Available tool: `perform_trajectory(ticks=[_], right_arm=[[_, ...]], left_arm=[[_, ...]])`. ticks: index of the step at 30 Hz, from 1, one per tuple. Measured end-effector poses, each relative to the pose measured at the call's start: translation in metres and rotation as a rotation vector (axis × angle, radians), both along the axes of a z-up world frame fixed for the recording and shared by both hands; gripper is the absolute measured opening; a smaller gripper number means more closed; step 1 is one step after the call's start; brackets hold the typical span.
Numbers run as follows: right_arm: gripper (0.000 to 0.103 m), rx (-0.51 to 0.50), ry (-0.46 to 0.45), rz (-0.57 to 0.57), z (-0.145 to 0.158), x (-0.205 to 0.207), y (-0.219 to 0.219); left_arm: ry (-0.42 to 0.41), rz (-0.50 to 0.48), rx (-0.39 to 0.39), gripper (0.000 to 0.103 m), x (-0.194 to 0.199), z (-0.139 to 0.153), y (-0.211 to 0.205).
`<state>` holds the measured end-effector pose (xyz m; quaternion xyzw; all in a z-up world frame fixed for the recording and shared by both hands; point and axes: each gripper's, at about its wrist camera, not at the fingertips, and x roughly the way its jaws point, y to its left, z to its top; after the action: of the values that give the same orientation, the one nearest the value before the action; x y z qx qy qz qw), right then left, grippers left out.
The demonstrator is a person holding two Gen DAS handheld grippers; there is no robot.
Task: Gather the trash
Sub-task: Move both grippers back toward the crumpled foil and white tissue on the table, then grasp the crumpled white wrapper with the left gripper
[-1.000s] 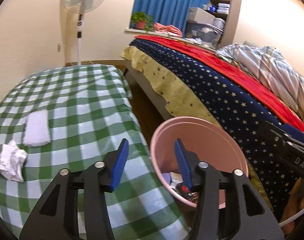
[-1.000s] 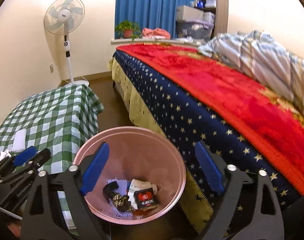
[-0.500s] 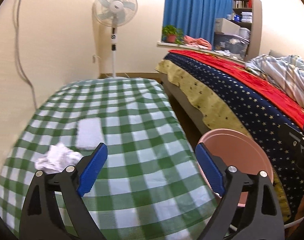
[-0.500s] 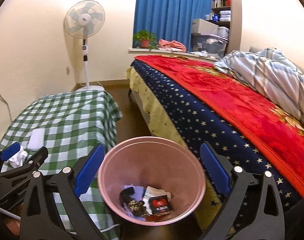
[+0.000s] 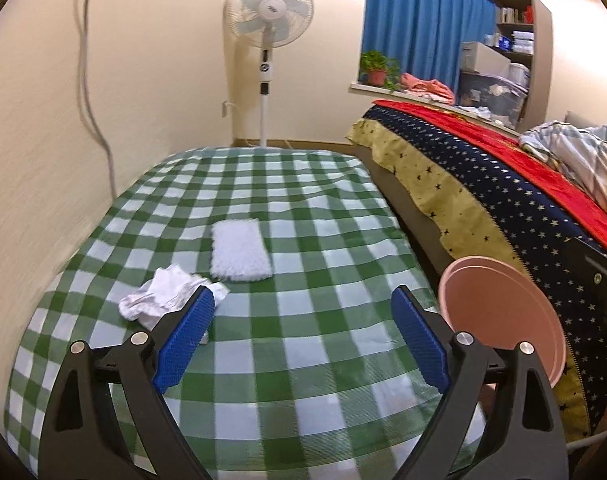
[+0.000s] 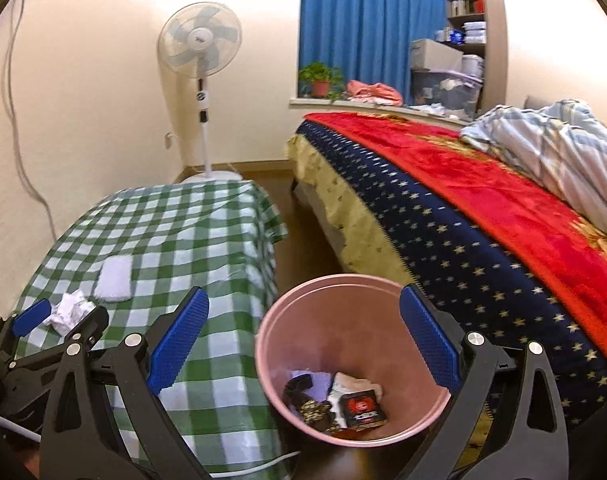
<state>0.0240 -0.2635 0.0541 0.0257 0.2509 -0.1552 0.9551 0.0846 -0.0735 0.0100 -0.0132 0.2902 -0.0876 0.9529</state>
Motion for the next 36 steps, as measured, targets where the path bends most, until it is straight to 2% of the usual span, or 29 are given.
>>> perform_trajectory(ticks=[4,9,11,15,21,25,29,34,36], right_arm=[[0.092,0.029,0.006,0.037,-0.006,0.009,0.008],[0.082,0.075,0.018,0.092,-0.014,0.024,0.017],[0.075,0.092,0.016,0.120,-0.015,0.030,0.022],[0.068,0.108,0.002,0.188,-0.016,0.040,0.035],[0.067,0.135,0.010,0.233,-0.021,0.056,0.045],[0.067,0.159,0.027,0.257,-0.028,0.069,0.048],[0.059,0.172,0.014,0.291,-0.029,0.078,0.053],[0.057,0.192,0.042,0.336,-0.035,0.094,0.061],[0.057,0.195,0.053,0.357,-0.037,0.102,0.066]], left_arm=[[0.005,0.090,0.006,0.079,0.004,-0.005,0.018],[0.024,0.229,-0.008,0.068,0.011,-0.012,0.048],[0.031,0.277,-0.009,0.067,0.015,-0.014,0.058],[0.048,0.342,-0.020,0.067,0.023,-0.020,0.076],[0.120,0.403,-0.095,0.067,0.038,-0.034,0.097],[0.164,0.408,-0.125,0.067,0.050,-0.042,0.101],[0.188,0.422,-0.132,0.067,0.058,-0.047,0.102],[0.218,0.441,-0.136,0.067,0.065,-0.053,0.103],[0.233,0.437,-0.139,0.052,0.068,-0.057,0.103]])
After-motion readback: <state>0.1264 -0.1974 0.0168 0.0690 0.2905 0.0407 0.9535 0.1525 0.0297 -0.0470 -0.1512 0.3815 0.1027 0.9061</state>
